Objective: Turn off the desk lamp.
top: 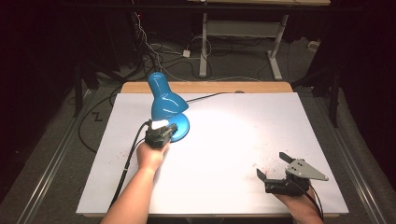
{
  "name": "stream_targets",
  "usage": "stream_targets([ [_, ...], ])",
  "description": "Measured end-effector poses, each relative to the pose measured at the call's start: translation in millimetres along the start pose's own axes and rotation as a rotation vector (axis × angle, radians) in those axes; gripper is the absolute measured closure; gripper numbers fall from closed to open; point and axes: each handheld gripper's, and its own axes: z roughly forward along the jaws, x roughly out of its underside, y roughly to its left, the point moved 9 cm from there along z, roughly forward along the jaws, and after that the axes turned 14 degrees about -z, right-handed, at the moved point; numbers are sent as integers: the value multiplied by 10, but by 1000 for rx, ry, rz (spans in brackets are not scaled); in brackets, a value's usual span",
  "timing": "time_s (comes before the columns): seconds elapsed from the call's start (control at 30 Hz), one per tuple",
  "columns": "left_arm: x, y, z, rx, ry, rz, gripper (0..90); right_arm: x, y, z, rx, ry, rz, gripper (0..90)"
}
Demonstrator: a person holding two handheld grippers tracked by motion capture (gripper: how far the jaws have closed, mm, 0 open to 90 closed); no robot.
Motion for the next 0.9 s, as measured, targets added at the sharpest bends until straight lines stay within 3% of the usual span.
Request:
stream_targets([
  [0.9,1,13,9,5,4,-3,882,-2,13,0,-2,2,-4,4],
])
